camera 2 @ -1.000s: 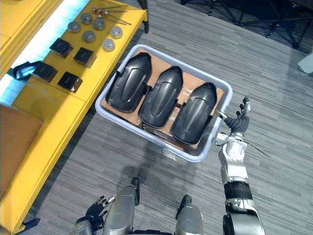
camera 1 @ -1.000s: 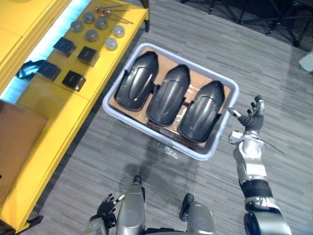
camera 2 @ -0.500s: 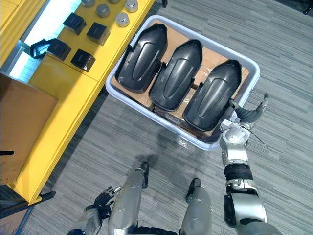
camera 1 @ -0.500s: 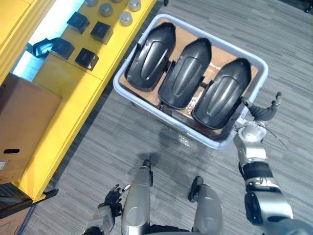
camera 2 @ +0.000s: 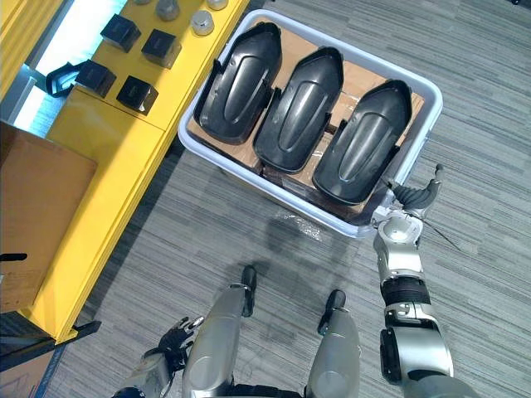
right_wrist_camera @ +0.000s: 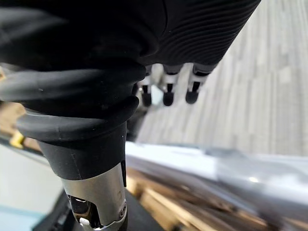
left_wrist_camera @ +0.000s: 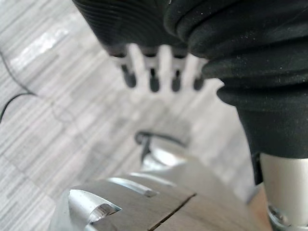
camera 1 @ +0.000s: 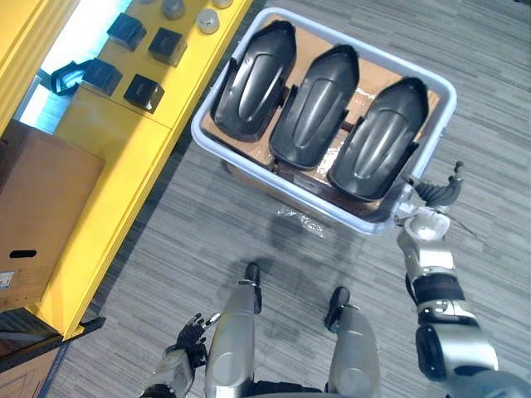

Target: Walk over and take plastic housings, then place them on the shelf

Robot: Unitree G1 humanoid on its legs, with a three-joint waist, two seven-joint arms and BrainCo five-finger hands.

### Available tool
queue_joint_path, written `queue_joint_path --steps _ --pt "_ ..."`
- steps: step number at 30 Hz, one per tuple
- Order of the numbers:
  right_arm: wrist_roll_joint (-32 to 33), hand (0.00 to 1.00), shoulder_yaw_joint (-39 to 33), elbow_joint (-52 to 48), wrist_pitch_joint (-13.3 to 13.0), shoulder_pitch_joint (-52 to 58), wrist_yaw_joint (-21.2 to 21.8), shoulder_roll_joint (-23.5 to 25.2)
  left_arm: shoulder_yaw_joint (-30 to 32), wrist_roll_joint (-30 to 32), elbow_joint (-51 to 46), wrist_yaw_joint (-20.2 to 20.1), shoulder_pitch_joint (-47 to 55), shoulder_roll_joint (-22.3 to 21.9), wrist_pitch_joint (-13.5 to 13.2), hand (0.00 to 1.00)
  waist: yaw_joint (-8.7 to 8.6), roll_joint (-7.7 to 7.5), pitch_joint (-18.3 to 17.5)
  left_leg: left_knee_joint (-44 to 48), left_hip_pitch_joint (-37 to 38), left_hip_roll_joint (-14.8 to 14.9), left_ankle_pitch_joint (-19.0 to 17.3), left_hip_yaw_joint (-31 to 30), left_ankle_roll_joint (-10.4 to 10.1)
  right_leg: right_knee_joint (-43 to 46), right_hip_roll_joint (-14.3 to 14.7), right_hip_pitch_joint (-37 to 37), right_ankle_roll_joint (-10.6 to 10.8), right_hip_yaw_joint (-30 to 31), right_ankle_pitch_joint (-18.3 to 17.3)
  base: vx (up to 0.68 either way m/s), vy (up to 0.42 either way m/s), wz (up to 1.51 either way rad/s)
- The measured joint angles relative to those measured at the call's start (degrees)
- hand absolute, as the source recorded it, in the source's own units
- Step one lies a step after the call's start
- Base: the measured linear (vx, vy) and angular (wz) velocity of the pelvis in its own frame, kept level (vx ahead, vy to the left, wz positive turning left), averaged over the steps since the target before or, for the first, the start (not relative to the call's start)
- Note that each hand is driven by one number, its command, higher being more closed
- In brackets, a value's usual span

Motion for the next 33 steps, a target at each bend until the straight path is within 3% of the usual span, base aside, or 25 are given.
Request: queue_joint_path --steps 3,7,10,13,14,18,26,33 --pt "1.3 0.00 0.1 4.2 1.5 -3.8 1.2 -2.5 0.0 -0.1 0.1 0.0 -0.3 -0.3 -0.2 0.00 0.27 0.66 0.1 0.0 -0.8 -0.8 0.6 -0.4 0.3 0.0 -0.5 -0.4 0.1 -0.5 0.2 -0.01 0.017 0.15" --pt "2.3 0.00 0.4 10.4 1.9 -9.1 3.6 -7.3 -0.1 -0.4 0.9 -0.1 -1.6 -2.1 -1.1 0.00 1.72 3.92 0.5 -0.1 -1.9 -1.8 1.4 -1.6 0.6 0.6 -1.4 -0.6 0.2 -1.6 0.3 -0.05 0.015 0.19" --pt "2.4 0.00 1.2 12.2 1.9 -10.6 2.6 -9.1 -0.1 -1.9 1.2 -0.1 -1.7 -3.3 -1.2 0.00 2.81 5.35 0.3 -0.1 -2.6 -2.1 1.8 -1.6 0.8 1.5 -2.0 -1.6 0.2 -1.7 0.2 -0.05 0.005 0.07" --pt "2.4 0.00 1.6 12.2 1.9 -11.8 2.2 -10.2 -0.1 -2.0 1.2 -0.4 -1.8 -3.6 -1.1 0.00 2.84 6.08 0.5 0.0 -3.7 -2.5 2.3 -1.8 0.9 2.5 -2.4 -2.9 0.2 -1.8 0.2 -0.04 -0.002 0.06" --pt "2.6 1.00 1.5 12.2 1.9 -12.0 2.1 -10.3 -0.1 -2.0 1.2 -0.6 -1.8 -3.7 -1.1 0.00 2.85 6.22 0.6 -0.1 -3.8 -2.6 2.4 -1.8 0.9 2.6 -2.5 -3.0 0.2 -1.8 0.2 -0.04 -0.014 0.05" --pt "3.4 1.00 1.2 12.2 2.2 -12.4 1.9 -11.0 -0.1 -1.8 1.1 -1.8 -1.9 -3.7 -1.1 0.00 2.84 6.51 0.6 0.0 -3.8 -2.8 2.7 -1.7 0.9 3.8 -3.0 -3.5 0.0 -1.8 0.0 -0.03 -0.012 0.01" --pt "1.9 1.00 0.7 12.4 9.6 -13.4 2.2 -13.8 -0.1 -1.8 1.1 -2.3 -1.9 -3.7 -1.3 0.00 2.76 6.59 0.5 -0.1 -3.7 -2.6 3.2 -1.8 0.7 4.4 -2.9 -3.7 -0.2 -1.8 -0.1 0.00 -0.002 0.00" --pt "-2.3 1.00 2.7 16.5 11.6 -14.3 2.0 -14.2 -0.4 -1.9 0.3 -2.3 -1.9 -3.7 -2.8 0.00 2.67 6.75 0.4 -2.4 -0.9 -2.8 4.4 -3.1 0.3 2.9 -2.9 -0.2 -0.2 -3.9 -0.1 0.00 -0.018 0.10"
